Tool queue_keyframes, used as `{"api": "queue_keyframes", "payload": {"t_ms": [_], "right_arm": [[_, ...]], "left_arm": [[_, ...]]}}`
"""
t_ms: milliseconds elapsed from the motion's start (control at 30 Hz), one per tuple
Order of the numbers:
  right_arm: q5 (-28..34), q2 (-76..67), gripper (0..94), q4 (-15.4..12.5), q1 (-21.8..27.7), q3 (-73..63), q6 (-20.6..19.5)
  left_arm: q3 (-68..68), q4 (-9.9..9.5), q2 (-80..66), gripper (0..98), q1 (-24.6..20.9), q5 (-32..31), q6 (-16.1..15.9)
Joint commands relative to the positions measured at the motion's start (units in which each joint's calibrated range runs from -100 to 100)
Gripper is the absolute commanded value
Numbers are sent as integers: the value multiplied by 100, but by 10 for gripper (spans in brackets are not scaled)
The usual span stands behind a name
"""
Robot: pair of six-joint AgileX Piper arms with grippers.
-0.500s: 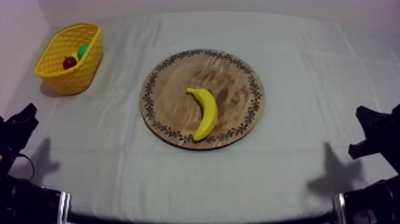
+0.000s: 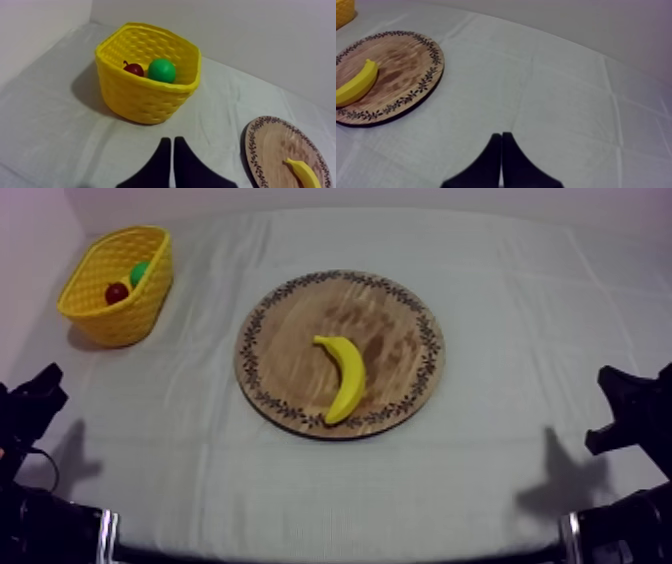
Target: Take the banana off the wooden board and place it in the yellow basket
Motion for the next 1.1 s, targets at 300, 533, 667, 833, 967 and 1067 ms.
{"api": "queue_keyframes", "payload": {"t_ms": [300, 533, 667, 833, 967, 1067], "right_arm": [[7, 0, 3, 1, 0, -3, 0], [7, 0, 3, 1, 0, -3, 0], [7, 0, 3, 1, 0, -3, 0], [7, 0, 3, 1, 0, -3, 0], [7, 0, 3, 1, 0, -3, 0], [7, 0, 3, 1, -4, -3, 0]], "left_arm": [[-18, -4, 0, 0, 226, 8, 104], [-921, 95, 346, 0, 208, 756, -75], [-1799, 105, 1041, 0, 389, 1097, -198], [-3103, 109, 2268, 0, 789, 1458, -339], [-4005, 90, 3213, 0, 1135, 1746, -333], [-4535, 63, 3854, 0, 1382, 1921, -260]]}}
